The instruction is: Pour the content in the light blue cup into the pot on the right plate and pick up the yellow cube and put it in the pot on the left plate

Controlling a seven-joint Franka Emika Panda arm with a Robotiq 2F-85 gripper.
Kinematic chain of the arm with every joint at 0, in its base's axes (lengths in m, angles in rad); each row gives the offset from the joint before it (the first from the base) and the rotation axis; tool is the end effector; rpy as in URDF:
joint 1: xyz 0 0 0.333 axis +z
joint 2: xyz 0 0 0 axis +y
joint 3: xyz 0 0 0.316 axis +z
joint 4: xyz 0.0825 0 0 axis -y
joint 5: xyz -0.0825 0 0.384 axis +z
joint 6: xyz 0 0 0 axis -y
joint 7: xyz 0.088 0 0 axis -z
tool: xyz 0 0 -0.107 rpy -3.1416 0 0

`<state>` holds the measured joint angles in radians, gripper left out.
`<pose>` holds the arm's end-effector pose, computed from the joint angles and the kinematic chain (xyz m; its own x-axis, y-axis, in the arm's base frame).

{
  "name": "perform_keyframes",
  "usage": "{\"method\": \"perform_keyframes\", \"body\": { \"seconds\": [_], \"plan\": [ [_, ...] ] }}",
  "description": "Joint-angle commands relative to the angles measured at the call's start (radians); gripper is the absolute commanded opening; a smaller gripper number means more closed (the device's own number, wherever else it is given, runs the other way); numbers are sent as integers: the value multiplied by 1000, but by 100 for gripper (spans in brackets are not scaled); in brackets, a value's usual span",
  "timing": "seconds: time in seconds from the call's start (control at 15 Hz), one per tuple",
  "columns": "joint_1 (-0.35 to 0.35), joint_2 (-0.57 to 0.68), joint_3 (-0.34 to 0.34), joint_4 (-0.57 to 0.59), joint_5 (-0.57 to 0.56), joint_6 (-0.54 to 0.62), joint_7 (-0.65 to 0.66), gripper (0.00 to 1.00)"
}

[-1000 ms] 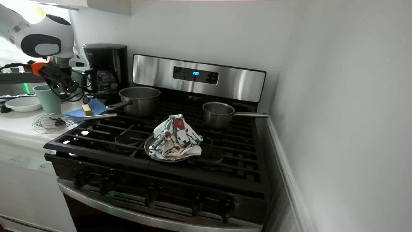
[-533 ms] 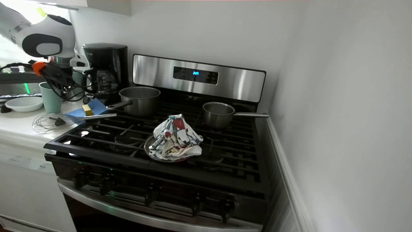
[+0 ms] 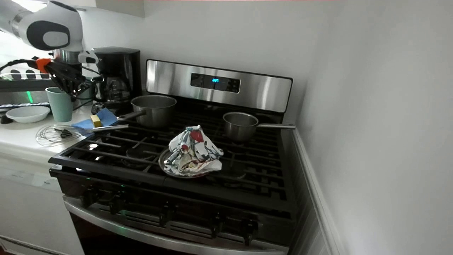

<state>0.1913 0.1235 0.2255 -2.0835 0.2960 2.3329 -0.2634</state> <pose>0.5291 0.2370 0.3820 0.8814 0.4432 0.1635 0.4708 -0.8526 -0.2267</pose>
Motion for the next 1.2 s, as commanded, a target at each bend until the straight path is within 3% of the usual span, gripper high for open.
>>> {"method": "perform_keyframes", "body": {
  "seconds": [0.0,0.33,0.4,0.47,1.0,1.13],
  "plan": [
    [-9,-167,-34,-31,-179,-141,121,1],
    [-37,-317,-54,-29,-376,-290,254,1],
    [-39,-341,-58,-32,-356,-282,272,1],
    [-32,-281,-58,-5,-332,-270,222,5],
    [-37,-322,-60,-17,-336,-281,251,5],
    [-64,-318,-67,-7,-385,-270,307,1]
  ]
}}
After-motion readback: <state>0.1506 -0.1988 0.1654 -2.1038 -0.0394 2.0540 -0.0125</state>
